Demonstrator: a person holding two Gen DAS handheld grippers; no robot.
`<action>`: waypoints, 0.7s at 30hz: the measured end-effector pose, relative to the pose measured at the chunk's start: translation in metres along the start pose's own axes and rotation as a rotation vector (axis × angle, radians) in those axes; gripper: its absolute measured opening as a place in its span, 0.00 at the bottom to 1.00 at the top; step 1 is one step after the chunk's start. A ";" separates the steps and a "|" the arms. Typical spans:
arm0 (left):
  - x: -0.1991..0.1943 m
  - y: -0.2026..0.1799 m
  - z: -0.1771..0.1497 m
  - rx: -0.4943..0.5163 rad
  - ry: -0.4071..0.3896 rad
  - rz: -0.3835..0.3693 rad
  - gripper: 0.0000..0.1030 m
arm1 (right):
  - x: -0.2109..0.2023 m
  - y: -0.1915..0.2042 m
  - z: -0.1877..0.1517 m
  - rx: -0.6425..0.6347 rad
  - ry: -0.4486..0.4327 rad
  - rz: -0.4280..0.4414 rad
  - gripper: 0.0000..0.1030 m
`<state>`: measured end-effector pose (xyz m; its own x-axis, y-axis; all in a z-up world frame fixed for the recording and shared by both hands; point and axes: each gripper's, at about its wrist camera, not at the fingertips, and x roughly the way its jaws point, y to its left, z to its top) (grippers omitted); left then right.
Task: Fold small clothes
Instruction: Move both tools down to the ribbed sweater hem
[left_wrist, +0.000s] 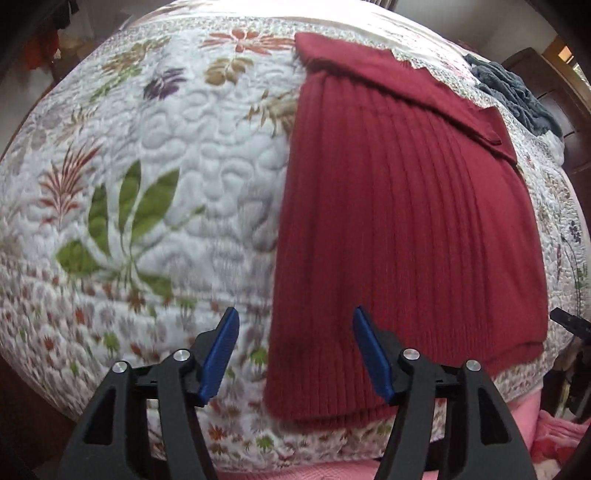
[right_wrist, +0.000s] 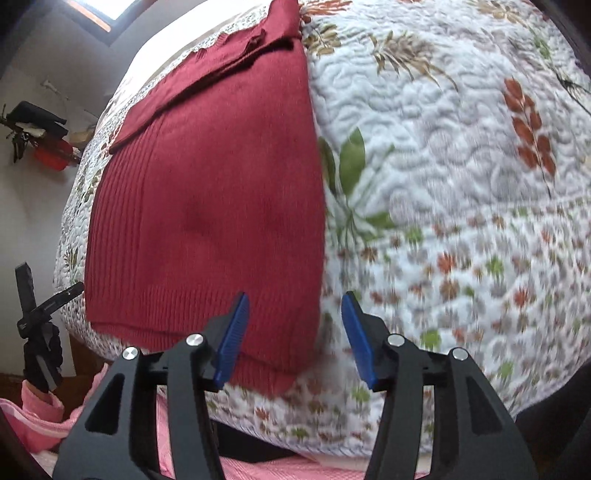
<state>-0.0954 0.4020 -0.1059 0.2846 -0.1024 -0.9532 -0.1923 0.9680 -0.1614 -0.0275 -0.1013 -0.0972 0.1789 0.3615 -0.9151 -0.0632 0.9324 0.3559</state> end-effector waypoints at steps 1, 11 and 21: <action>0.002 -0.001 -0.003 0.005 0.008 -0.001 0.62 | 0.001 -0.001 -0.003 0.002 0.007 0.000 0.50; 0.014 -0.004 -0.017 -0.002 0.047 -0.068 0.62 | 0.022 -0.006 -0.024 0.037 0.054 0.035 0.51; 0.017 -0.009 -0.016 -0.045 0.053 -0.125 0.53 | 0.028 0.009 -0.017 -0.001 0.035 -0.001 0.48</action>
<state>-0.1042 0.3883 -0.1251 0.2595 -0.2347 -0.9368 -0.2009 0.9357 -0.2901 -0.0400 -0.0829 -0.1230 0.1443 0.3601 -0.9217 -0.0641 0.9329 0.3544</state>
